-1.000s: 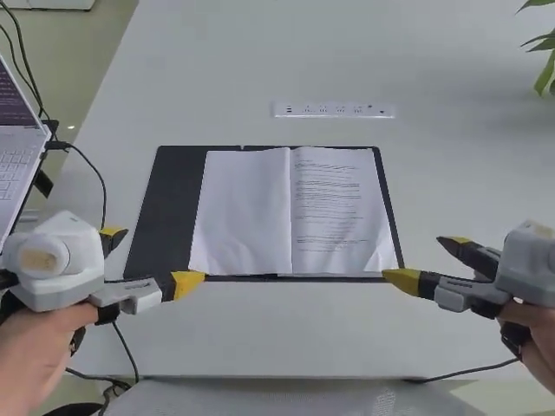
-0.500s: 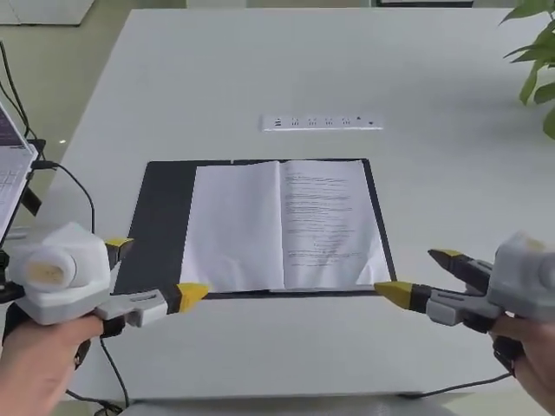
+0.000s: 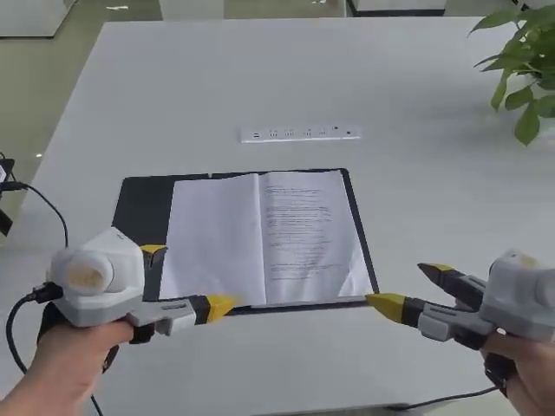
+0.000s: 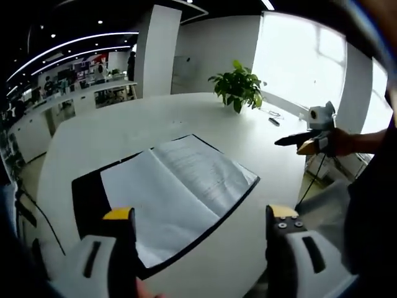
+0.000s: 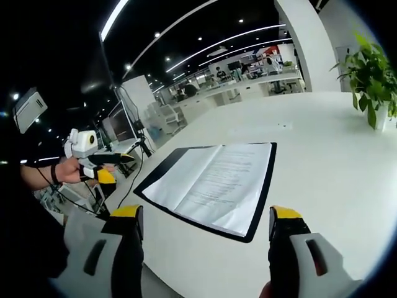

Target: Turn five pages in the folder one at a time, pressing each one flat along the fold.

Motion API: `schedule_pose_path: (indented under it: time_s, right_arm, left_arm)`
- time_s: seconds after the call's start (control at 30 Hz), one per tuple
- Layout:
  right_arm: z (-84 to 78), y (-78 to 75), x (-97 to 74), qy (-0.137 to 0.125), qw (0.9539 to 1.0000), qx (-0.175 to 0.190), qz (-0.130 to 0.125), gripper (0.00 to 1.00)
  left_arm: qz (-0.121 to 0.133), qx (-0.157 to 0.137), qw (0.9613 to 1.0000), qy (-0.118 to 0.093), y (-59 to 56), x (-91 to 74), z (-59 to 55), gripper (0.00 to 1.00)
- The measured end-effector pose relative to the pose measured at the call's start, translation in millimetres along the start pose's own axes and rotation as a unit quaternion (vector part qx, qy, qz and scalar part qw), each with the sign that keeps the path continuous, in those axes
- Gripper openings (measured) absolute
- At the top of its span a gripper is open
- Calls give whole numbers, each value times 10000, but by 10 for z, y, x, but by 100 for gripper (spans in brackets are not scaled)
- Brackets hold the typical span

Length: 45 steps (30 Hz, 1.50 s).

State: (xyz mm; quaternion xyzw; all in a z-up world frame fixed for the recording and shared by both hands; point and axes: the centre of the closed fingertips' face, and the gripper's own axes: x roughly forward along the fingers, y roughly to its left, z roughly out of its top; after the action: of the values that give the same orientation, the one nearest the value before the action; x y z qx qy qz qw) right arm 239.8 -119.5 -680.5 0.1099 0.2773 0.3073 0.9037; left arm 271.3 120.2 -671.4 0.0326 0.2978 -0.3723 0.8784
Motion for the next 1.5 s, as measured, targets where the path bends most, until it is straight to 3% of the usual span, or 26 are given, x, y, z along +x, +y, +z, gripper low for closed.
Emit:
schedule_pose_path:
  time_s: [0.23,0.4,0.67,0.93,1.17,1.33,1.5]
  right_arm:
    - [-63,-43,-81,10,9999,87,-81,82]
    - [-72,-41,-139,-71,9998,174,-65,82]
    - [-153,-124,-164,10,9999,119,-33,81]
    - [-198,-163,-192,-7,9998,195,-18,81]
    - [-225,-227,-220,-36,9996,283,-18,80]
    - [-225,-268,-232,-87,9993,372,-4,80]
    - [-271,-285,-228,-33,9992,409,9,80]
  left_arm:
    - [-306,86,9995,-32,-217,321,140,84]
    - [-582,239,9980,-16,-442,574,226,84]
    - [-841,485,9952,137,-672,935,276,83]
    - [-893,552,9944,120,-797,1270,377,81]
    - [-941,659,9931,229,-958,1539,351,80]
    - [-872,573,9944,184,-994,1697,388,78]
    - [-846,659,9938,280,-1036,1865,323,76]
